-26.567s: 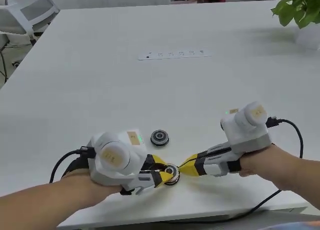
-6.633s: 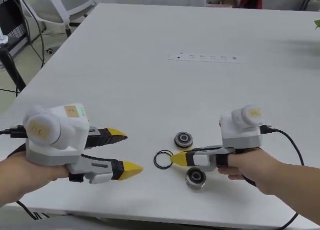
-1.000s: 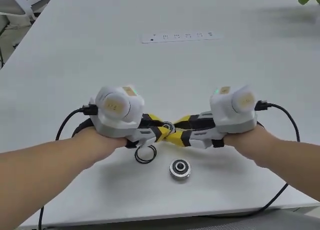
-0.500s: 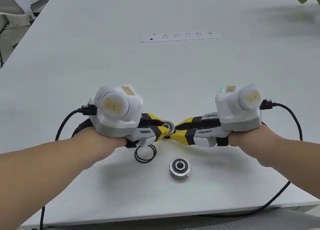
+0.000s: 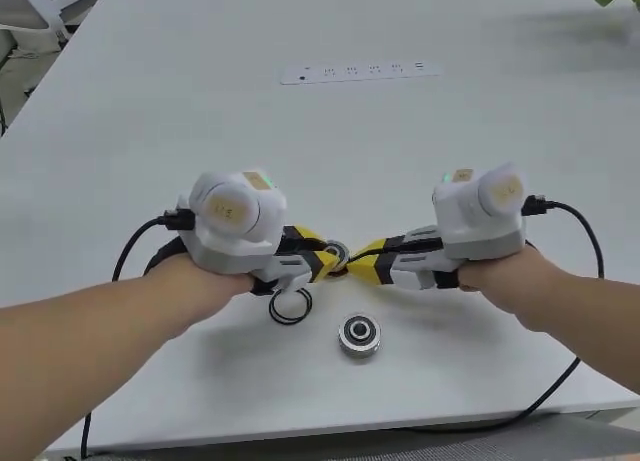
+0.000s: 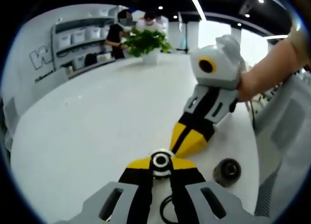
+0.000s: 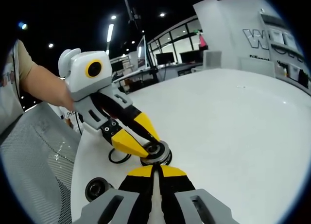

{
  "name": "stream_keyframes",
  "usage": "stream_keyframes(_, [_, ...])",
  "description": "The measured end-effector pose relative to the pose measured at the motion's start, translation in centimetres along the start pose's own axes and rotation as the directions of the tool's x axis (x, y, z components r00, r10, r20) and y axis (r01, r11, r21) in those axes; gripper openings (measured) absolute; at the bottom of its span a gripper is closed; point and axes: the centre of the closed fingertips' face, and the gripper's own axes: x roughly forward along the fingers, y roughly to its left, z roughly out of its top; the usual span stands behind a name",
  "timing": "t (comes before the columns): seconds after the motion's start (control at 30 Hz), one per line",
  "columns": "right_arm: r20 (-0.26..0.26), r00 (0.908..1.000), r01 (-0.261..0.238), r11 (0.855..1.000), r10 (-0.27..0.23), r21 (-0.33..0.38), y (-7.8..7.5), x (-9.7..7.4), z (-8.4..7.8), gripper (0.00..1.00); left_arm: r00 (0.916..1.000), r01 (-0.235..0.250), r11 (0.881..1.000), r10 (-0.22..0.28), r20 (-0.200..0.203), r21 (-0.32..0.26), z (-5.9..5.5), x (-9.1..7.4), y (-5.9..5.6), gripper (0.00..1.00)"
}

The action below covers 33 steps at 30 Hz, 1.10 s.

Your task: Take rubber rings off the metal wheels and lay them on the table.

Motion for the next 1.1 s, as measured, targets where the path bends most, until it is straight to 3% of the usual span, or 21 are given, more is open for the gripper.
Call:
stream_keyframes(0.23, [0.016, 0.9999, -0.003, 0.994, 0.001, 0.110, -0.6, -0.1, -0.1, 0.00, 1.0000, -0.001, 1.000, 0.001, -0.002, 0.003, -0.1, 0.0, 0.0, 0.13])
stream_keyframes(0.47, [0.052, 0.9986, -0.001, 0.964, -0.013, 0.268, -1.4, -0.5, -0.3, 0.00, 1.0000, 0.005, 1.000, -0.005, -0.002, 0.011, -0.1, 0.1, -0.2, 0.13])
stream_keyframes(0.57, [0.058, 0.9982, -0.003, 0.958, -0.015, 0.286, -1.3, -0.6, -0.2, 0.00, 1.0000, 0.002, 1.000, -0.002, -0.005, 0.018, -0.1, 0.1, -0.1, 0.13])
stream_keyframes(0.63, [0.089, 0.9958, -0.014, 0.939, -0.018, 0.344, -1.3, -0.7, 0.2, 0.00, 1.0000, 0.001, 1.000, 0.000, -0.007, 0.019, -0.1, 0.2, -0.1, 0.13])
stream_keyframes(0.7, [0.112, 0.9933, -0.016, 0.929, -0.027, 0.369, -1.7, -1.1, 0.3, 0.00, 1.0000, -0.001, 1.000, 0.001, -0.010, 0.020, -0.2, 0.2, -0.1, 0.13])
stream_keyframes(0.73, [0.140, 0.9901, -0.044, 0.912, -0.015, 0.407, -1.5, -1.2, 0.7, 0.00, 0.9999, -0.001, 1.000, 0.002, -0.011, 0.020, -0.2, 0.2, -0.1, 0.13])
stream_keyframes(0.83, [0.128, 0.9917, -0.037, 0.921, -0.013, 0.388, -1.5, -1.2, 0.5, 0.00, 0.9999, -0.003, 1.000, 0.003, -0.013, 0.019, -0.2, 0.2, -0.2, 0.13])
stream_keyframes(1.0, [0.162, 0.9869, -0.070, 0.906, 0.001, 0.416, -0.7, -1.3, 0.9, 0.00, 0.9999, -0.006, 1.000, 0.007, -0.015, 0.022, -0.2, 0.2, -0.3, 0.13])
stream_keyframes(1.1, [0.152, 0.9883, -0.062, 0.906, -0.003, 0.418, -0.5, -1.3, 0.8, 0.00, 0.9997, -0.011, 0.999, 0.011, -0.020, 0.031, -0.2, 0.2, -0.4, 0.13])
